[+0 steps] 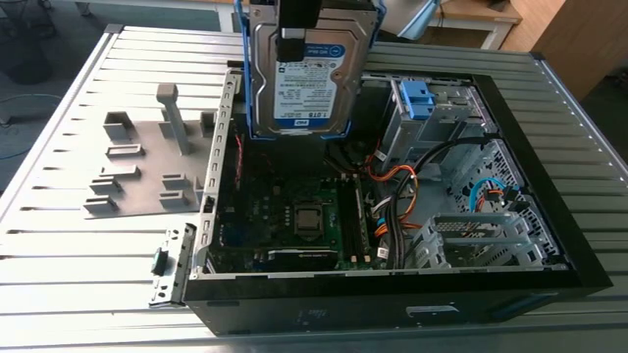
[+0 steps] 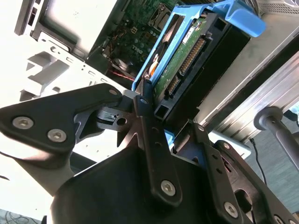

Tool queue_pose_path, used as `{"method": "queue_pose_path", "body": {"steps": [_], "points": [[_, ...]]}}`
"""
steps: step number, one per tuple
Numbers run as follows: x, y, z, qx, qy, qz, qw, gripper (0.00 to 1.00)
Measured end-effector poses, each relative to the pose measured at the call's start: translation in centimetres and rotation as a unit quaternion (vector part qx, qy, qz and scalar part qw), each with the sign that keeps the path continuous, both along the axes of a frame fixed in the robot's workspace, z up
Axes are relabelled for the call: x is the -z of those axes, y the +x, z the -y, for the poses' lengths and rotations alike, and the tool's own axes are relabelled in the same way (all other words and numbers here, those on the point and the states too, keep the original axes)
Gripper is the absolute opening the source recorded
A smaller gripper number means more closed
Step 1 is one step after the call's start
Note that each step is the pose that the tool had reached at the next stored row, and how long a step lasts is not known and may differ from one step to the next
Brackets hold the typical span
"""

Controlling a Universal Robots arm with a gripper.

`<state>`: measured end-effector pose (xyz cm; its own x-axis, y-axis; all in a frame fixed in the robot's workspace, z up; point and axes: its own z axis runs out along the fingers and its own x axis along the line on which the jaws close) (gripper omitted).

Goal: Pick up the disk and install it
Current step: 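Pick up the disk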

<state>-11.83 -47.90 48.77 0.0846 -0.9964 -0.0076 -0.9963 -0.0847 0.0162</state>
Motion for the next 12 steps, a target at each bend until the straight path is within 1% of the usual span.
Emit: {"method": "queue_pose_path", "body": {"steps": [12], "points": [[0.02, 0.19, 0.72, 0.000, 0.0000, 0.0000, 1.00000, 0.37]]}}
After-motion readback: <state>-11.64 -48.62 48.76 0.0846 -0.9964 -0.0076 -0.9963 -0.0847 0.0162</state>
